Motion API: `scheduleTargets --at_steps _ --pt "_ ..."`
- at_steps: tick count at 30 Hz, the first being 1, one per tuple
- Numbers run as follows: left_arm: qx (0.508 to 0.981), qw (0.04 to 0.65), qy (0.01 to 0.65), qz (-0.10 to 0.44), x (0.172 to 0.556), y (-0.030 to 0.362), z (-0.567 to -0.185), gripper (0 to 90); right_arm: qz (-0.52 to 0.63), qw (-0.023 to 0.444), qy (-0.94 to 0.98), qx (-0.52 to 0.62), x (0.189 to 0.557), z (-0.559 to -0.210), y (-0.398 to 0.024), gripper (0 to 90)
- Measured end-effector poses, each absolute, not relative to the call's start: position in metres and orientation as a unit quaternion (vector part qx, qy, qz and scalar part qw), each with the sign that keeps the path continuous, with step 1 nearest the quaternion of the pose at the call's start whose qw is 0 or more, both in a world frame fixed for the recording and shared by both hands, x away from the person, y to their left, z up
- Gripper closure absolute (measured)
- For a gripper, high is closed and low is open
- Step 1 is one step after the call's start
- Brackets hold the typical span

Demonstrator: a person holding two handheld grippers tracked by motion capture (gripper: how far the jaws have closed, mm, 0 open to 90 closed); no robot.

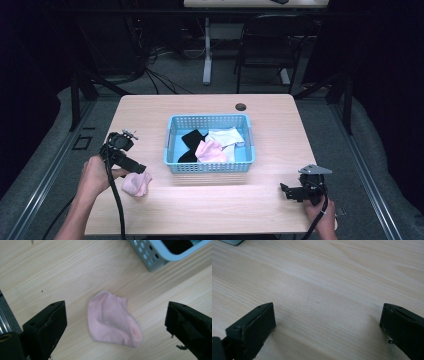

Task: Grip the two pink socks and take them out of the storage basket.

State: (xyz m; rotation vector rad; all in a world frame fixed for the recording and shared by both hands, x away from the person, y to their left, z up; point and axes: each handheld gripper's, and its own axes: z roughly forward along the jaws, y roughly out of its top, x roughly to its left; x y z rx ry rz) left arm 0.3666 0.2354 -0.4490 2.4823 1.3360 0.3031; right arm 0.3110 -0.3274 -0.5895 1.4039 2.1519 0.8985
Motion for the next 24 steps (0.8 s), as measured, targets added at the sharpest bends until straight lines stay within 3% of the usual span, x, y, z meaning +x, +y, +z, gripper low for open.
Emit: scheduleTargets --at_steps 24 --pt "0.895 0.181 0.395 0.103 0.396 0.146 -0.415 0.2 0.324 0.209 0.773 0.504 0.311 -0.59 -0.327 0.0"
